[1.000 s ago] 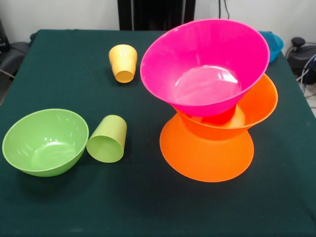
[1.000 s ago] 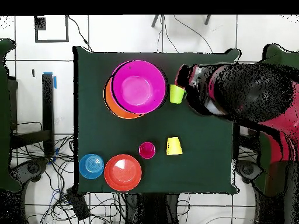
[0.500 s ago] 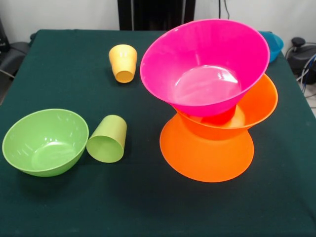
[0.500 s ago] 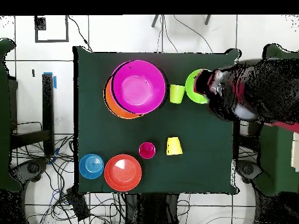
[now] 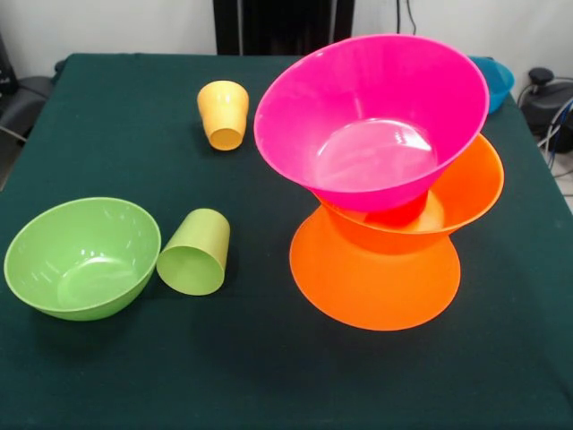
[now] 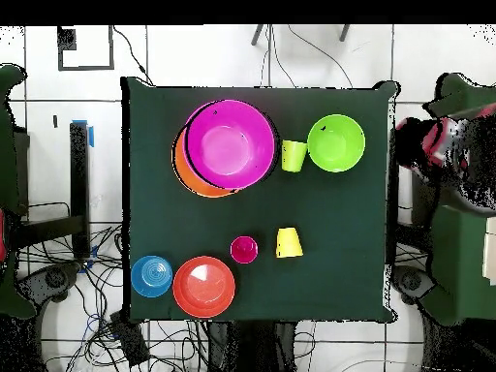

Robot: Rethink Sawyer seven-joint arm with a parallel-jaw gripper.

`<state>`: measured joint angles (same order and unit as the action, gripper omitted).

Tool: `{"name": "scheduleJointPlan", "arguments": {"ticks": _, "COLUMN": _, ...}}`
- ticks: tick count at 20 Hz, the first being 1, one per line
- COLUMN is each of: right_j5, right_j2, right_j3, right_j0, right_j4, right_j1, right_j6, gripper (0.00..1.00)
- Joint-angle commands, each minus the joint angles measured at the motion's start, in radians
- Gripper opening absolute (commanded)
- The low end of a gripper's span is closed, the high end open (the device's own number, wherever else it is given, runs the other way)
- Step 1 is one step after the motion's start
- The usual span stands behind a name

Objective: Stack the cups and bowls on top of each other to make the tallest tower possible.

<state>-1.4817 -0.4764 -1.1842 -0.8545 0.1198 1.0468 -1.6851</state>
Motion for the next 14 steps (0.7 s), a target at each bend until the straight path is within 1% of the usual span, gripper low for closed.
{"name": "scheduleJointPlan", "arguments": {"ticks": 1, "right_j5": -0.277, "right_j2": -0.132, "right_j3": 0.24, "right_j0": -0.002, "right_j4": 0.153, "right_j1": -0.083, "right_j6": 0.422, "gripper": 0.0}}
{"name": "scheduleJointPlan", "arguments": {"ticks": 10, "right_j5": -0.498, "right_j2": -0.238, "right_j3": 0.564, "right_j0": -0.029, "right_j4": 0.315, "right_j1": -0.224, "right_j6": 0.598, "gripper": 0.0}}
{"name": "scheduleJointPlan", "arguments": {"ticks": 12, "right_j5": -0.55, "right_j2": -0.27, "right_j3": 0.645, "right_j0": -0.026, "right_j4": 0.368, "right_j1": -0.258, "right_j6": 0.644, "gripper": 0.0}}
{"name": "scheduleJointPlan", "arguments": {"ticks": 14, "right_j5": -0.597, "right_j2": -0.312, "right_j3": 0.727, "right_j0": -0.02, "right_j4": 0.436, "right_j1": -0.293, "right_j6": 0.701, "gripper": 0.0}}
